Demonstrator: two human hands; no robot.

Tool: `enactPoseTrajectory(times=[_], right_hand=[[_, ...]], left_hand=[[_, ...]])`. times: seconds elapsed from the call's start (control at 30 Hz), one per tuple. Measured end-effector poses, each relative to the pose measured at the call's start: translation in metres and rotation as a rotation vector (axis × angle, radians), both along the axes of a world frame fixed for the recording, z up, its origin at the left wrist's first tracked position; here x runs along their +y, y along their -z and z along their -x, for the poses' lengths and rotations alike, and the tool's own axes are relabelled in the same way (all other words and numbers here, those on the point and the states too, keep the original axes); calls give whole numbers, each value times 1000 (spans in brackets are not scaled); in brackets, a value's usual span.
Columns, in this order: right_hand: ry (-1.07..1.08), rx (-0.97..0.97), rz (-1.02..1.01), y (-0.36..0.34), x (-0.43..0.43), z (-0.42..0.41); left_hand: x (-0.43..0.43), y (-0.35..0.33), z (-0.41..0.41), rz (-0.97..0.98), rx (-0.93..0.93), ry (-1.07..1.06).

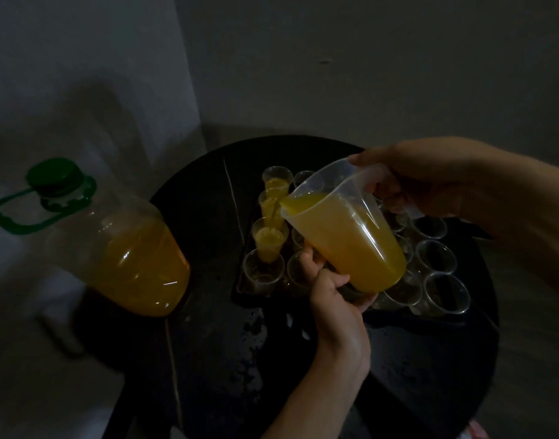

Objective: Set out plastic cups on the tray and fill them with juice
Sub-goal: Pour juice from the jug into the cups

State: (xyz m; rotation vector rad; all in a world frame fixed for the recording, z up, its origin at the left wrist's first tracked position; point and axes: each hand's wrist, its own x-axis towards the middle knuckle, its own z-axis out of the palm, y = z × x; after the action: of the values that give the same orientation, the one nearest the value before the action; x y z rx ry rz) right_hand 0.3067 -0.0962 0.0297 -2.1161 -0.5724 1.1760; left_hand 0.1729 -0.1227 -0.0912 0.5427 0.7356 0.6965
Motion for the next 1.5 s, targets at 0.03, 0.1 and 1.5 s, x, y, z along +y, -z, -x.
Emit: enactPoseTrajectory(times=[0.03, 0.1, 1.5], right_hand=[[7, -1, -5, 0, 0, 0], [18, 1, -13, 0, -1, -1], [31, 33, -18, 16, -35, 22]], left_hand=[[0, 0, 0, -3, 1, 1], [-1, 1, -1, -11, 0, 0], [-39, 24, 26, -26, 87, -108]])
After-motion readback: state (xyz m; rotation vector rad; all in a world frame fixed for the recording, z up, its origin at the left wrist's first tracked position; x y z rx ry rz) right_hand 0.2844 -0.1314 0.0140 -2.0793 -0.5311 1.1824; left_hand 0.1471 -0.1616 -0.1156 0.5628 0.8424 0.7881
